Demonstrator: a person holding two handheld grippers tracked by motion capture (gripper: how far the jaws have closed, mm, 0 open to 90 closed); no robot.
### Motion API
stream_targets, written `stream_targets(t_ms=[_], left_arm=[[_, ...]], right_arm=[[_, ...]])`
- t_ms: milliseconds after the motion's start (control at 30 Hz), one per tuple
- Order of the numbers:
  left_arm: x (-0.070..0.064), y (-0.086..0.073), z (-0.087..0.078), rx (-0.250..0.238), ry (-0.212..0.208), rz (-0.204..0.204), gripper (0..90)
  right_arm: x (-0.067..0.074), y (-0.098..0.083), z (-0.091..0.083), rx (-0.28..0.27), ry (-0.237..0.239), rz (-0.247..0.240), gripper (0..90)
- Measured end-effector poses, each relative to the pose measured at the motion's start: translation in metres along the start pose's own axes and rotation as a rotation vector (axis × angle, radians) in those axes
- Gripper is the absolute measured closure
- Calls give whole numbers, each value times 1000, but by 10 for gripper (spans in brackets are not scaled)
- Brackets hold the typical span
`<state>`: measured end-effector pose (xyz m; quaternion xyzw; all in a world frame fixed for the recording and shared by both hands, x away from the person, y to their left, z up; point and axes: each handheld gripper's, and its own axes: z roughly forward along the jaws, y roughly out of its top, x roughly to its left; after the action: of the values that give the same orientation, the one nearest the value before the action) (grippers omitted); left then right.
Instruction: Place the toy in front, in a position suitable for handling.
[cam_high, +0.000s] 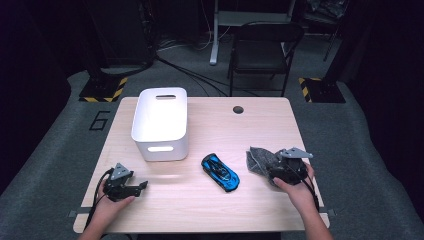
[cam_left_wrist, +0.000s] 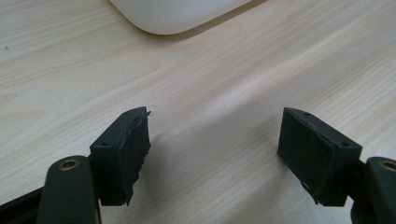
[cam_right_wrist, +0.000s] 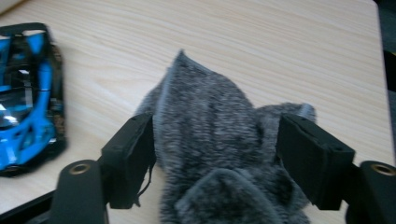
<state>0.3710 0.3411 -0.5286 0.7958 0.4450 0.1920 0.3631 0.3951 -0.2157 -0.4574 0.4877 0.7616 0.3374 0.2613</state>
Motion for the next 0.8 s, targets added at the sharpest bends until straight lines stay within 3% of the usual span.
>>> stream_targets(t_ms=[167, 533, 667, 700, 800], left_arm=[[0, 0, 0, 0, 0, 0, 248], [1, 0, 0, 2, 4, 16, 247], [1, 0, 0, 2, 2, 10, 247], [1, 0, 0, 3, 5, 18, 247], [1, 0, 0, 3, 5, 18, 247]], right_arm=[[-9, -9, 9, 12, -13, 18, 233], [-6, -25, 28, 86, -26, 10, 248], [-4, -28, 35, 117, -47, 2, 336], [-4, -29, 37, 135, -54, -11, 391], [-3, -30, 41, 131, -74, -32, 459]])
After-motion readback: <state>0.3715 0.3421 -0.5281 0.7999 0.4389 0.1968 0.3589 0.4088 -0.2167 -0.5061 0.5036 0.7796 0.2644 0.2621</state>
